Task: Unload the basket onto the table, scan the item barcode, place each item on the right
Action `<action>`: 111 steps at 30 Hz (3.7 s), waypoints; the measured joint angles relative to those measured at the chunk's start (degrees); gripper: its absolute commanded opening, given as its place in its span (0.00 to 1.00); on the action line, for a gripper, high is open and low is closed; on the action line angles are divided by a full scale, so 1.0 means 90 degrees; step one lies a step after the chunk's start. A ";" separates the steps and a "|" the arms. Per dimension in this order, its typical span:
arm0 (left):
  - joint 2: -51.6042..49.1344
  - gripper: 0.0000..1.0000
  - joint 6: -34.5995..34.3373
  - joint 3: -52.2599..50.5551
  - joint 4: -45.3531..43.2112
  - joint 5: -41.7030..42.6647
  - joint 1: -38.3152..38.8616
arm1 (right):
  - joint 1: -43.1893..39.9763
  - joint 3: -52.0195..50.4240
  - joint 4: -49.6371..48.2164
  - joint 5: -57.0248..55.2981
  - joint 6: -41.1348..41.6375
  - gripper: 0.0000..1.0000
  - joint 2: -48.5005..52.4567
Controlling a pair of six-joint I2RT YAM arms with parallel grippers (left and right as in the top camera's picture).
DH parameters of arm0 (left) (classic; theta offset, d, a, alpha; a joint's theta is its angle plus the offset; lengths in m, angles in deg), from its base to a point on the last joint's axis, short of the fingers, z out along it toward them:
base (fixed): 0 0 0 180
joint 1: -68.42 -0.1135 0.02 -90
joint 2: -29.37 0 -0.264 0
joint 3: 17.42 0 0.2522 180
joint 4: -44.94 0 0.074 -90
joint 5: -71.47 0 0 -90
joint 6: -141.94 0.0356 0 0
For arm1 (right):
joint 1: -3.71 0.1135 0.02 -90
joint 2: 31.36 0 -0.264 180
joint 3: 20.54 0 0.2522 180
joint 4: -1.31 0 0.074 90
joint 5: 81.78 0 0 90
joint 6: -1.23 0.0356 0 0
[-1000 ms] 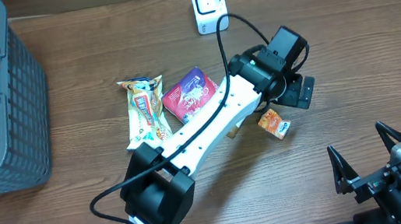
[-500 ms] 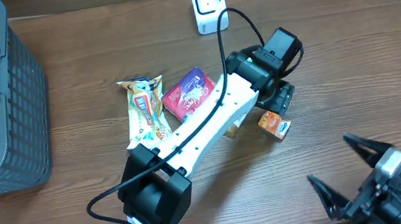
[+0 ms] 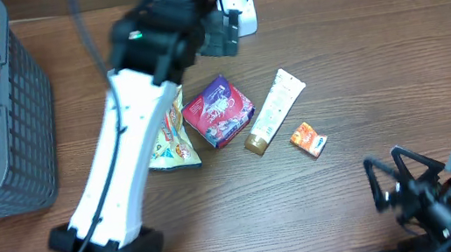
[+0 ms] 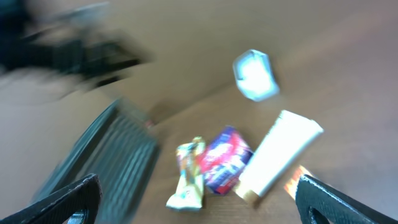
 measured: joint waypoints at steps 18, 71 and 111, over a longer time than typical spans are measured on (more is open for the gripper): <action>0.0483 1.00 0.0170 0.0032 0.0330 -0.0095 -0.0393 | 0.0002 -0.0080 -0.3371 0.2317 -0.0554 0.04 0.5246; 0.0483 1.00 0.0189 0.0032 0.0498 -0.0435 -0.0393 | -0.0840 -0.0080 -0.4503 0.4109 -0.3240 0.04 1.0258; 0.0483 1.00 0.0189 0.0032 0.0546 -0.0435 -0.0393 | -0.0840 0.0066 -0.4503 0.3293 -0.3002 0.04 1.0316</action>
